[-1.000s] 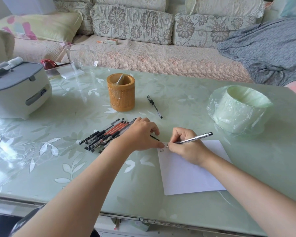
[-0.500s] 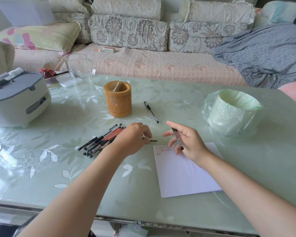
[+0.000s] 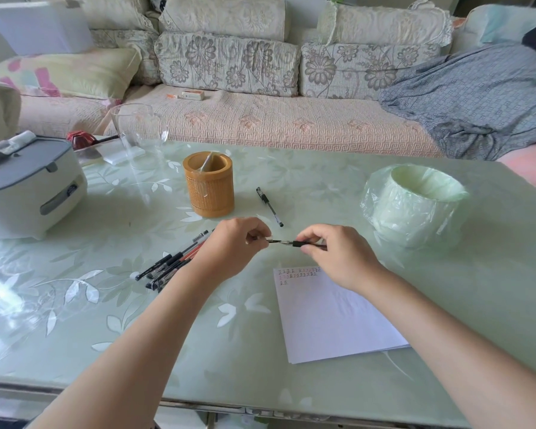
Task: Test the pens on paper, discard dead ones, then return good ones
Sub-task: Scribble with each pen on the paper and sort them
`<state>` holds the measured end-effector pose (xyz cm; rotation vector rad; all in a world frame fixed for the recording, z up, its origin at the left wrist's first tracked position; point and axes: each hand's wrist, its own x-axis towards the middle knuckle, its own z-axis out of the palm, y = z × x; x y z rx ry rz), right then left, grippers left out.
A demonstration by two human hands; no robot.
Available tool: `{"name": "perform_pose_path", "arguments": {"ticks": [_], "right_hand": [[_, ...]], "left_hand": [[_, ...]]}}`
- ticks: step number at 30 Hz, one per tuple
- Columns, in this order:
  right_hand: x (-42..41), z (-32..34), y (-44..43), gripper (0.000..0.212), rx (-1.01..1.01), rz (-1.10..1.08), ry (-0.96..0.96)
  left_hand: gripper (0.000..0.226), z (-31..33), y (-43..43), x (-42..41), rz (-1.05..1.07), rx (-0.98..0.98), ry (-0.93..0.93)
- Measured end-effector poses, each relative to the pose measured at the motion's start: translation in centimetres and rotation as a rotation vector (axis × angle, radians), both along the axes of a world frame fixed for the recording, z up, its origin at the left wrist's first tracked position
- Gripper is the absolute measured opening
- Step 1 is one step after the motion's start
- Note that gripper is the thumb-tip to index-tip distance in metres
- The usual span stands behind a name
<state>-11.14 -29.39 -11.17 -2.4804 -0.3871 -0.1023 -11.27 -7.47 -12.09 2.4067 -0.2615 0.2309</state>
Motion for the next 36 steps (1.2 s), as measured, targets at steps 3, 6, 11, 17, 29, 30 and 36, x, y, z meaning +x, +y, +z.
{"name": "perform_pose_path", "arguments": {"ticks": [3, 6, 11, 17, 29, 30, 36], "right_hand": [[0.0, 0.2, 0.1, 0.012, -0.01, 0.008, -0.022], [-0.2, 0.3, 0.3, 0.012, -0.036, 0.03, -0.019], [-0.5, -0.2, 0.7, 0.016, -0.058, 0.122, -0.016], [-0.9, -0.4, 1.1, 0.055, -0.457, 0.167, -0.283], [-1.1, -0.9, 1.8, 0.063, -0.379, 0.111, -0.285], [-1.1, -0.8, 1.8, 0.057, -0.36, 0.147, -0.252], [0.1, -2.2, 1.1, 0.025, -0.049, 0.216, -0.099]], "left_hand": [[0.01, 0.2, -0.2, -0.2, -0.026, 0.017, -0.006], [0.01, 0.4, -0.5, -0.6, -0.049, 0.056, -0.014], [0.008, 0.7, -1.2, -1.1, -0.066, 0.003, 0.067], [0.009, 1.6, -2.8, -2.1, -0.016, -0.269, 0.273], [0.019, 2.3, -3.1, -2.7, -0.079, -0.33, 0.524], [0.016, 2.4, -2.8, -2.5, -0.062, -0.316, 0.499], [0.003, 1.9, 0.1, -0.3, 0.178, -0.365, 0.204]]}}
